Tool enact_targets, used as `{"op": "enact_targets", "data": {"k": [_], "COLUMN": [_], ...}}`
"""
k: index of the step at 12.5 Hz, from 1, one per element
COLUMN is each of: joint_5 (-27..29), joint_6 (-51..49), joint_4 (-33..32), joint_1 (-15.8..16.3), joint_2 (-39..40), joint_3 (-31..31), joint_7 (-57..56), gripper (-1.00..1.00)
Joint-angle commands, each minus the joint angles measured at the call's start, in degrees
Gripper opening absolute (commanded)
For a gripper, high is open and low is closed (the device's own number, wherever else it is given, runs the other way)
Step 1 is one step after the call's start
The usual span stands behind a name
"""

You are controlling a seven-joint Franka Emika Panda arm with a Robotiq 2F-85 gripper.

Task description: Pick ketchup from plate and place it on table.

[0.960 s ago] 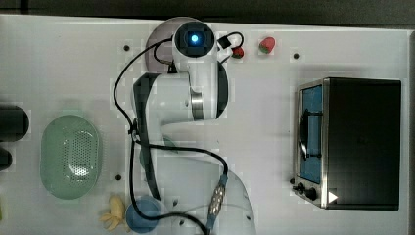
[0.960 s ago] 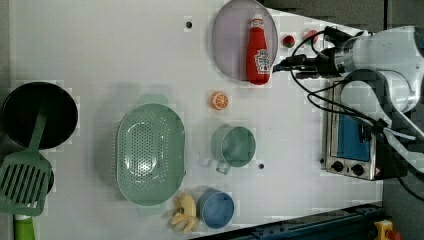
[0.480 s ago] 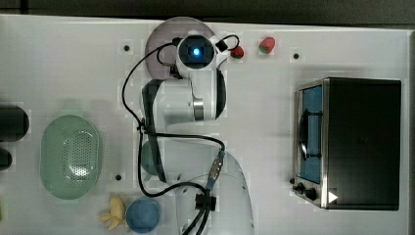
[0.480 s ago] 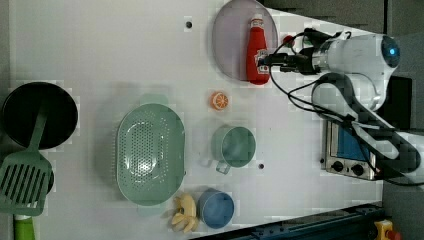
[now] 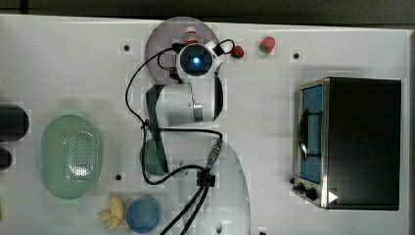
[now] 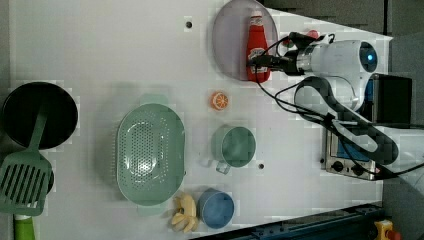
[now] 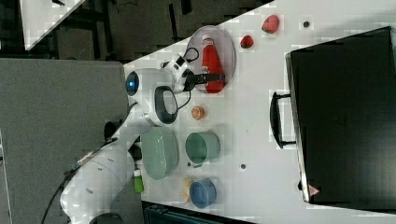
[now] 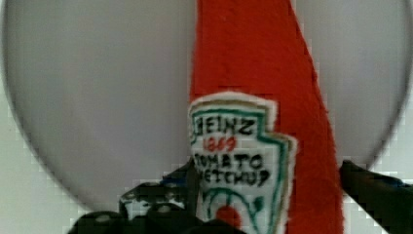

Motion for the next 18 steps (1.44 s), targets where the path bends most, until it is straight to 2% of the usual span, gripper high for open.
{"op": "enact_targets", "data": {"k": [1, 2, 3, 5, 6, 9, 12, 18], "joint_5": [-1.11, -1.11, -1.11, -1.11, -1.11, -0.96, -0.65, 2.83], "joint_6": [3.17, 3.14, 3.24, 3.25, 3.38, 3.52, 0.95, -21.94], "joint_4": [0.62, 0.54, 0.76, 0.75, 0.80, 1.30, 1.88, 0.09], "joint_1": [-0.09, 0.00, -0.01, -0.06, -0.06, -0.03, -0.34, -1.59], "joint_2": [1.52, 1.55, 1.48, 1.36, 1.15, -0.14, -5.86, -23.91], "joint_3": [0.17, 0.10, 0.12, -0.01, 0.13, 0.19, 0.17, -0.15], "joint_7": [-1.78, -1.78, -1.78, -1.78, -1.77, -1.26, 0.34, 1.07], "gripper": [1.00, 1.00, 0.91, 0.43, 0.30, 0.30, 0.30, 0.30]}}
